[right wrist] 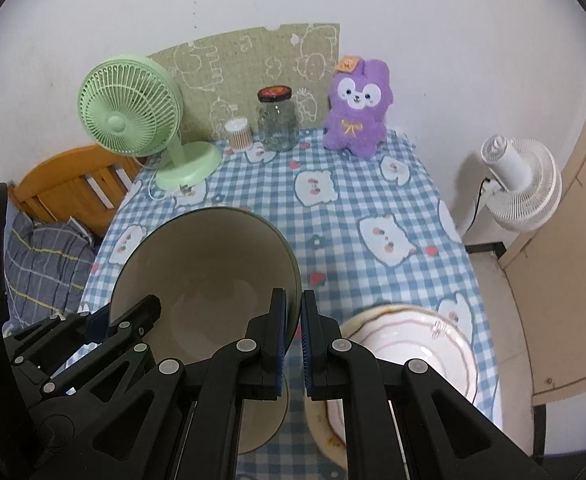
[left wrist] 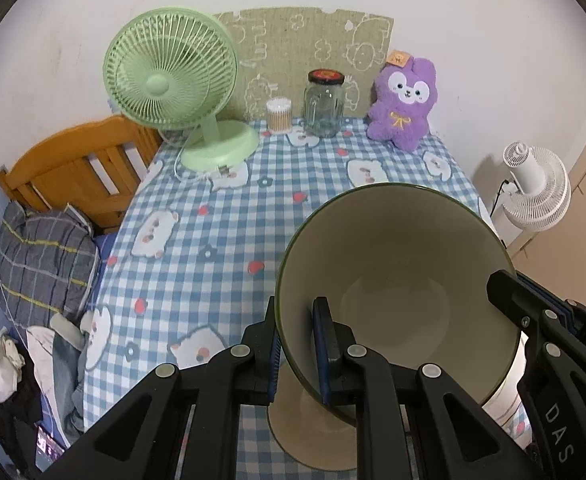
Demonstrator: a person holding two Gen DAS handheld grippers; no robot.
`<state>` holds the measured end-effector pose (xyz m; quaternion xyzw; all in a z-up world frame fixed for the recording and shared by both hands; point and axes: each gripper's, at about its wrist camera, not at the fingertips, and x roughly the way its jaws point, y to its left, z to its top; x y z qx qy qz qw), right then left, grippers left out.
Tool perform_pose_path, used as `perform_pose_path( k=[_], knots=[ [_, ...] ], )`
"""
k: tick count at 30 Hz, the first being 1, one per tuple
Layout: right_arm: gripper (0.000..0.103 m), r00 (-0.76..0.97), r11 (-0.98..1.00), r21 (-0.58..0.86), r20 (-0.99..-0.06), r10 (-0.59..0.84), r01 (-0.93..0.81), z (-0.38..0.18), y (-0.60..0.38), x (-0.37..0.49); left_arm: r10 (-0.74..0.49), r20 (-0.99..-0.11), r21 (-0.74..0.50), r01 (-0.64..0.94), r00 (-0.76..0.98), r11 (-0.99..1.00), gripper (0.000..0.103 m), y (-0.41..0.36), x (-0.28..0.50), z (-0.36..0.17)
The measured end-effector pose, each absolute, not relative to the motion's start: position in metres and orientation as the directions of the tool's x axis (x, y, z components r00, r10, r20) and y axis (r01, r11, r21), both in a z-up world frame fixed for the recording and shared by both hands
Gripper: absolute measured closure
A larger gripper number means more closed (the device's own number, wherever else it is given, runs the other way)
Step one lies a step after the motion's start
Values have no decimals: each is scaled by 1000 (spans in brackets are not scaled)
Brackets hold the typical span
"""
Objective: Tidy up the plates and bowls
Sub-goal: 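Lower the small bowl into the stacked bowls and open both tools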
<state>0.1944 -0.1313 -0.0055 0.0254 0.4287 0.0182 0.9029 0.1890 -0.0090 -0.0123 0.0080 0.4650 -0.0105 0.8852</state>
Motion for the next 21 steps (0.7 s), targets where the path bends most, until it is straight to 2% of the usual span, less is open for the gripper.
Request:
perform_pose_path(
  k=[21],
  knots=[
    [94, 556, 998, 57, -830, 51, -8, -60, -124, 176, -9, -870, 5, 26, 492, 1000, 91, 1, 165, -64]
  ],
)
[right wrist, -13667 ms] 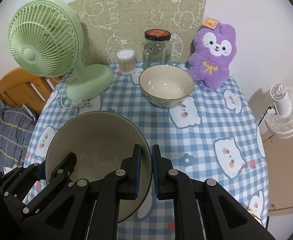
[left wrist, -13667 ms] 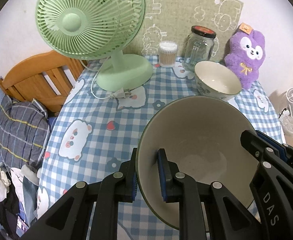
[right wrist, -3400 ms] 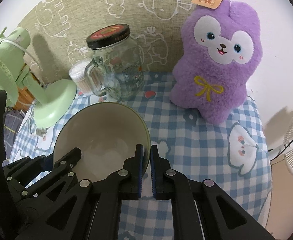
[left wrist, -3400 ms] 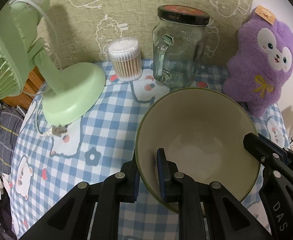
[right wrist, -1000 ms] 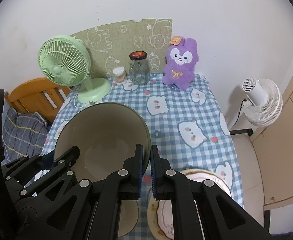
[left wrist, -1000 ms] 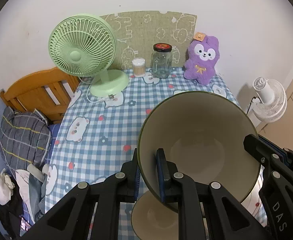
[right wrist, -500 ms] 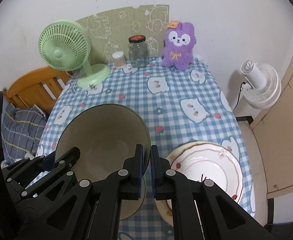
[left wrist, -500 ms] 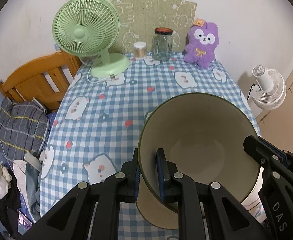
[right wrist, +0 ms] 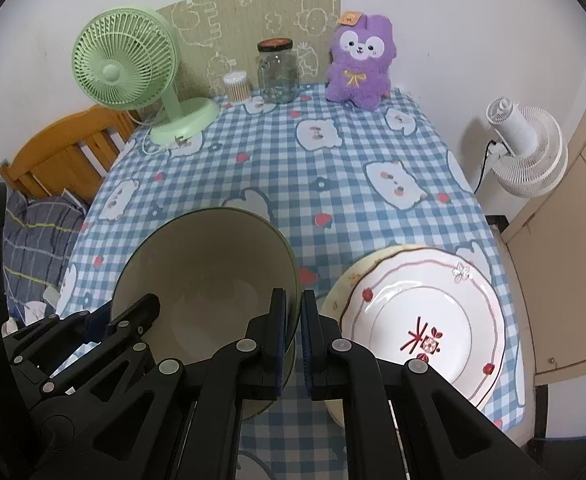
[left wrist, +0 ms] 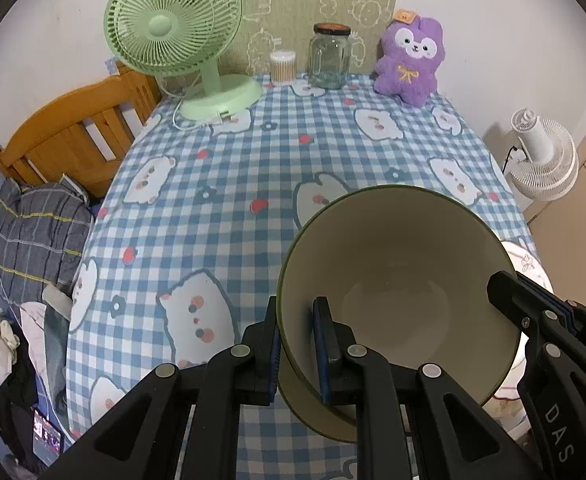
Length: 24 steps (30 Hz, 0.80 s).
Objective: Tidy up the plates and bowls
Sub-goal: 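Lower the small bowl into the stacked bowls and open both tools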
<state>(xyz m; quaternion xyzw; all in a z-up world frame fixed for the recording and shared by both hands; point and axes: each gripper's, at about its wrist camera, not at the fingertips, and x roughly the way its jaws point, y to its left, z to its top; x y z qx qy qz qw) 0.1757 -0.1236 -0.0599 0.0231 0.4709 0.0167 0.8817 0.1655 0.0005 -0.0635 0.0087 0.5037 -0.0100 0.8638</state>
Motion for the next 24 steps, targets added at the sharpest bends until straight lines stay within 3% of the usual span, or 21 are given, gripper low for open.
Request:
perform_pose_path(
  k=[24],
  knots=[
    [94, 487, 998, 66, -871, 68, -21, -94, -115, 174, 18, -899, 28, 17, 438, 999, 91, 9, 159, -95]
  ],
)
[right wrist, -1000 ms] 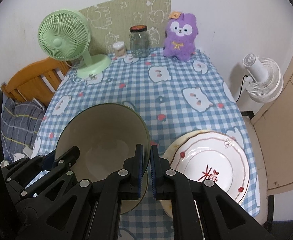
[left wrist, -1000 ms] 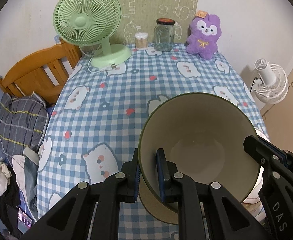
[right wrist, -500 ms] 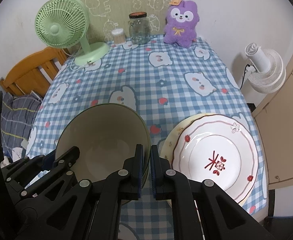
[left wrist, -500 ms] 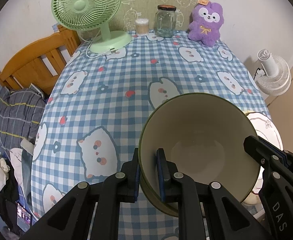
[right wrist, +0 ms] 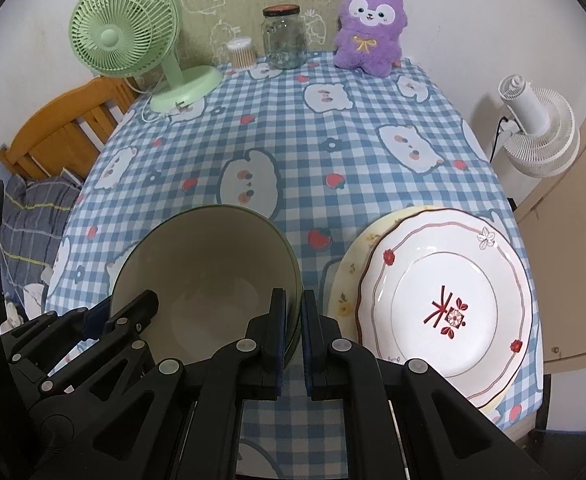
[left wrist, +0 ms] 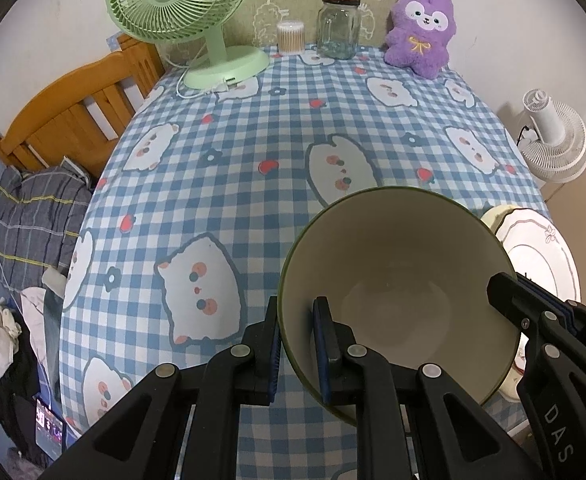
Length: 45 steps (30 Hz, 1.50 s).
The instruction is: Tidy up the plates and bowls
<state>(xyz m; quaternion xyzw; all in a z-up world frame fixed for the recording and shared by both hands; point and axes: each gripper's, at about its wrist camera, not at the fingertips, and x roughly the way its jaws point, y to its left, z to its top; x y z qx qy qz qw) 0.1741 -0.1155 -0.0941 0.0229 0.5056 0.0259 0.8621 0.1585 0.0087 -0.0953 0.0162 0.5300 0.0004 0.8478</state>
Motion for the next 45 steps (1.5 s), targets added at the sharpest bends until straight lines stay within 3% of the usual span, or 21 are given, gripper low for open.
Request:
perform_pose_path(
  k=[13, 14, 15, 16, 27, 29, 33, 45],
  knots=[
    [93, 451, 998, 66, -890, 59, -1, -97, -117, 176, 33, -885, 52, 27, 465, 998, 89, 8, 160, -93],
    [93, 443, 998, 62, -895, 54, 4, -97, -116, 177, 34, -887, 53, 29, 461, 998, 84, 8, 161, -93],
    [92, 436, 999, 54, -899, 45, 7, -97, -116, 178, 30, -890, 48, 29, 456, 998, 73, 9, 161, -94],
    [92, 429, 999, 43, -903, 35, 10, -98, -115, 178, 23, -895, 39, 26, 446, 999, 70, 10, 162, -95],
    [91, 431, 1000, -10, -902, -8, -3, -89, -110, 176, 23, -893, 54, 57, 450, 997, 50, 8, 155, -94],
    [85, 431, 1000, -15, -903, -9, -11, -86, -109, 176, 16, -890, 51, 65, 455, 997, 45, 7, 155, -92],
    [57, 446, 1000, -7, -895, 3, -21, -83, -107, 176, 5, -891, 43, 73, 453, 996, 40, 4, 154, -91],
    [57, 414, 998, 30, -909, 52, -58, -97, -104, 197, 8, -889, 38, 57, 459, 998, 32, 6, 164, -98]
  ],
)
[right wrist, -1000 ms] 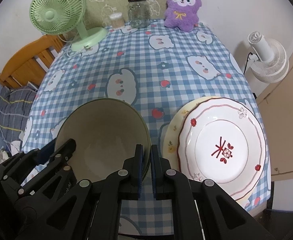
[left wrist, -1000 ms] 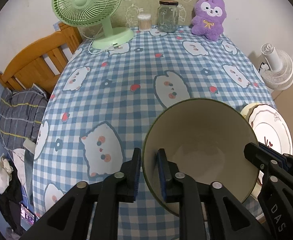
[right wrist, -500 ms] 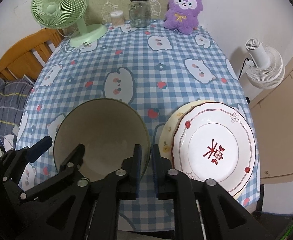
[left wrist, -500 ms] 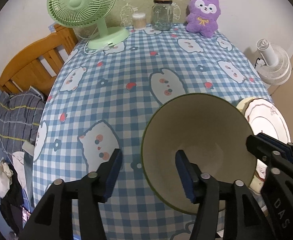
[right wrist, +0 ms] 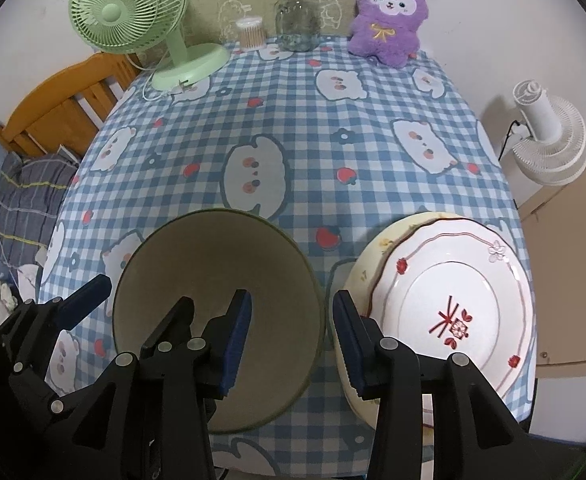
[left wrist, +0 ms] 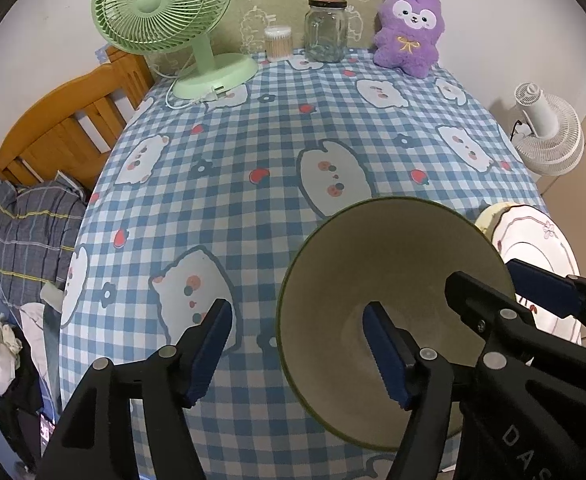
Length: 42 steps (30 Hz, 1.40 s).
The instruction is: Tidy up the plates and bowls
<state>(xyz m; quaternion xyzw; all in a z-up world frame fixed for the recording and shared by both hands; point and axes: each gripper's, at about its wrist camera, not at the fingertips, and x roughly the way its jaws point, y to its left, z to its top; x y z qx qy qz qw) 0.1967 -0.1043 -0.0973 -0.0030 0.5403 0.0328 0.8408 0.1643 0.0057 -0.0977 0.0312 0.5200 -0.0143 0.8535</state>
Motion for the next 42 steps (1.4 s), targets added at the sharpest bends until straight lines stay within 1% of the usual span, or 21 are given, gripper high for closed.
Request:
perform_pose_path(
  k=[2, 6, 11, 16, 18, 22, 26, 30, 35, 40, 42],
  knots=[
    [56, 409, 997, 41, -911, 61, -59, -101, -105, 200, -2, -888, 30, 64, 461, 997, 31, 5, 166, -100],
    [51, 401, 996, 70, -912, 86, -54, -108, -108, 207, -10, -882, 26, 70, 471, 997, 27, 4, 169, -103],
    [44, 392, 995, 94, -914, 104, -45, -116, -110, 212, -21, -882, 13, 69, 470, 997, 25, 4, 173, -106],
    [40, 379, 994, 104, -919, 108, -30, -125, -112, 213, -32, -891, -5, 60, 453, 998, 23, 8, 176, -115],
    [37, 376, 994, 109, -920, 109, -23, -128, -113, 214, -30, -892, -3, 60, 450, 998, 21, 9, 177, -118],
    [35, 372, 994, 111, -922, 107, -12, -135, -113, 214, -13, -897, 15, 60, 441, 998, 20, 8, 178, -123],
    [35, 370, 992, 126, -921, 120, -7, -141, -114, 215, -6, -906, 16, 50, 423, 999, 19, 9, 180, -129],
    [35, 396, 991, 131, -910, 122, -3, -142, -113, 215, -36, -905, -16, 49, 424, 999, 19, 12, 180, -131],
    [35, 411, 994, 109, -906, 99, -1, -143, -113, 218, -51, -901, -28, 61, 430, 998, 19, 9, 182, -131],
    [35, 414, 996, 82, -907, 83, -20, -145, -110, 222, -86, -901, -67, 61, 424, 996, 21, 11, 182, -133],
    [41, 408, 996, 90, -908, 94, -29, -145, -110, 222, -93, -901, -75, 61, 424, 995, 21, 12, 182, -133]
  ],
)
